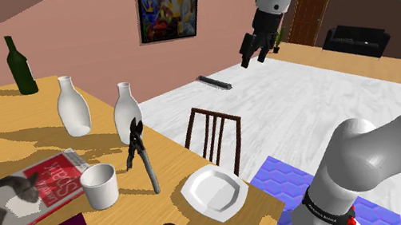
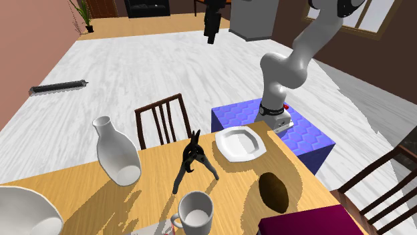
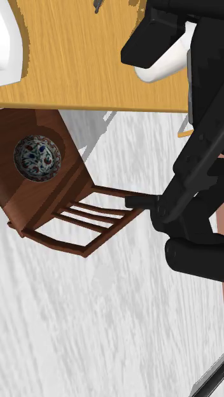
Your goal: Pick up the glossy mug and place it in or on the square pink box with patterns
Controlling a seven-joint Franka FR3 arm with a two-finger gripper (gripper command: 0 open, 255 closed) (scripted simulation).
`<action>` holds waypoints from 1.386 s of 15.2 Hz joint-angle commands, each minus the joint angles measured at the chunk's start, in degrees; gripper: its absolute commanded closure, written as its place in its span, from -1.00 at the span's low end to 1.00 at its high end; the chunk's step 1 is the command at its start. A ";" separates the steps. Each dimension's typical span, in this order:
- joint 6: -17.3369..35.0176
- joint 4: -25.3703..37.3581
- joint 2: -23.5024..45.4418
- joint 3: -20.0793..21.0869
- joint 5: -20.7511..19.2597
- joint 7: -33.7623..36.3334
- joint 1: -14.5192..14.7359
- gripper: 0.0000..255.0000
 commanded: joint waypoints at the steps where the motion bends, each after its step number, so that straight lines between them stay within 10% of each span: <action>1: 0.00 0.00 0.00 0.00 0.00 0.00 0.00 -1.00; 21: 19.13 -1.62 21.15 19.51 9.66 26.13 5.19 -1.00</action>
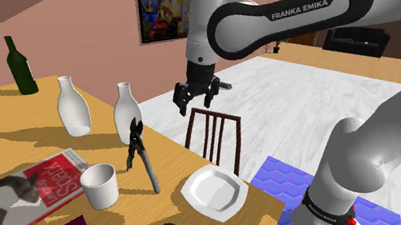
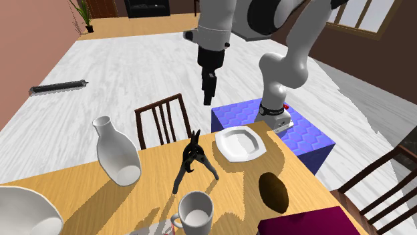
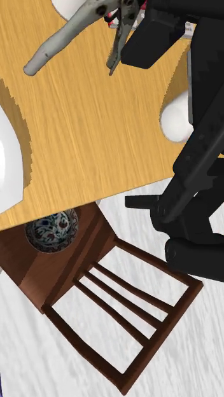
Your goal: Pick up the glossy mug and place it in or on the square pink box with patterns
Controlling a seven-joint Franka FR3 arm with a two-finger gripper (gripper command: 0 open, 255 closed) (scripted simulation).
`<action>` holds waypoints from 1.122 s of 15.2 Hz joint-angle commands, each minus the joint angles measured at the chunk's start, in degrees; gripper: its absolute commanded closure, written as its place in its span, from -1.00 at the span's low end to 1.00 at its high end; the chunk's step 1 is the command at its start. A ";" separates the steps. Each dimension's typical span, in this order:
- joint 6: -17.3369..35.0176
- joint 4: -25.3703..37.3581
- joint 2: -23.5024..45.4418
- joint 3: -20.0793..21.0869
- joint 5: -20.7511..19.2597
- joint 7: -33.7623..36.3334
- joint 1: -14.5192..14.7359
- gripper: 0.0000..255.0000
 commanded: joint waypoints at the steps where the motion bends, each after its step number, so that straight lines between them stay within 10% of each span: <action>1: 1.55 2.02 3.77 2.07 0.18 2.94 0.29 -1.00; 17: 10.01 22.65 36.48 12.19 -9.84 26.54 4.75 -1.00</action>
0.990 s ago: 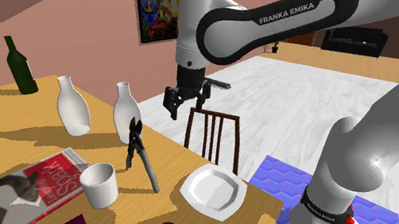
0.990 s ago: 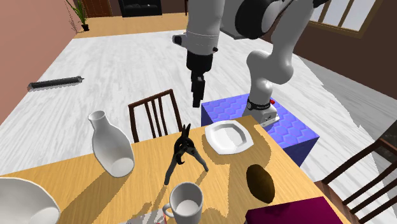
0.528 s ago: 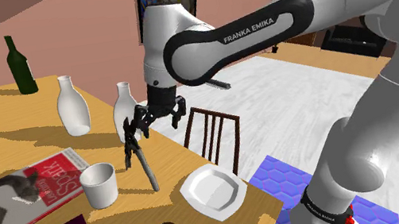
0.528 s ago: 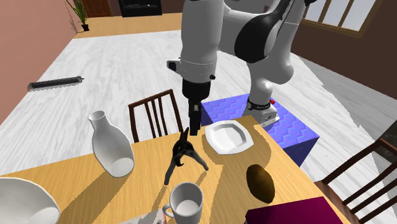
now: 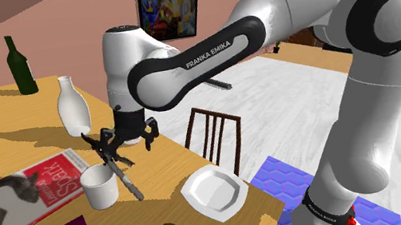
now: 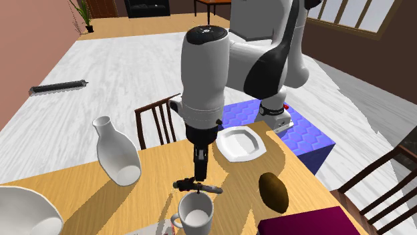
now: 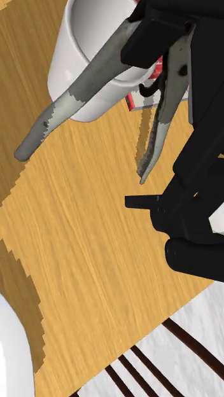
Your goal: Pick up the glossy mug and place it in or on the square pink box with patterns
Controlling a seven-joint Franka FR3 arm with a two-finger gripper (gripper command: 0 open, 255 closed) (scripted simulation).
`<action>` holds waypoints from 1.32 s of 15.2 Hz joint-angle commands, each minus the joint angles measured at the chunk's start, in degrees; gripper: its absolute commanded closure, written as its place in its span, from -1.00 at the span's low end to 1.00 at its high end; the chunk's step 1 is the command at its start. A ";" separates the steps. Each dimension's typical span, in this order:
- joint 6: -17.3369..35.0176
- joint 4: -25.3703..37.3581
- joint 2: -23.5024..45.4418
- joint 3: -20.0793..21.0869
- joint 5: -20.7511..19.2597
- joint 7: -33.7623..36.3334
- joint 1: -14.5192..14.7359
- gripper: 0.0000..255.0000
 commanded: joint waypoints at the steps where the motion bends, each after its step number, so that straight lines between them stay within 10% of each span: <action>1: 0.23 4.05 4.96 0.24 -2.23 2.99 1.34 -1.00; 19: 4.49 8.02 14.22 -1.11 -6.49 7.47 4.63 -1.00; 20: 4.49 8.02 14.23 -1.11 -6.50 7.47 4.64 1.00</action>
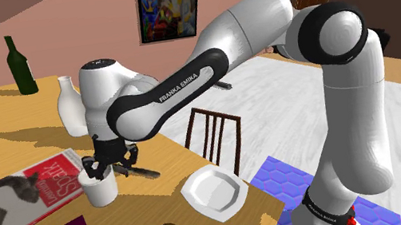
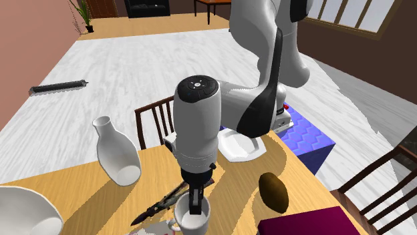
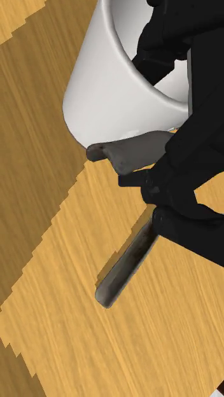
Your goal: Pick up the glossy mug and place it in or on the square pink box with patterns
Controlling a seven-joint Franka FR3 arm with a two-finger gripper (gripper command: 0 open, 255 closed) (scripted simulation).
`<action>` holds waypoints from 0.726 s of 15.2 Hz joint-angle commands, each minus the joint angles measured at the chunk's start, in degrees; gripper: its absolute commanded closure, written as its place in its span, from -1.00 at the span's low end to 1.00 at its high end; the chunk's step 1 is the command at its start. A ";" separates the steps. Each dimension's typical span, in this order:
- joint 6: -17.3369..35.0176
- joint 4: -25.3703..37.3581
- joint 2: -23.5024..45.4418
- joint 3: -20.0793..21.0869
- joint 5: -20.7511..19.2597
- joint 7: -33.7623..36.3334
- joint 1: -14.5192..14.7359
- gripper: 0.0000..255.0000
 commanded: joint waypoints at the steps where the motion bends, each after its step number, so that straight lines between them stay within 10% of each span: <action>1: 0.01 0.00 0.01 0.00 0.00 0.00 0.01 1.00; 11: -1.24 0.56 -0.75 0.23 0.48 -0.31 -0.15 1.00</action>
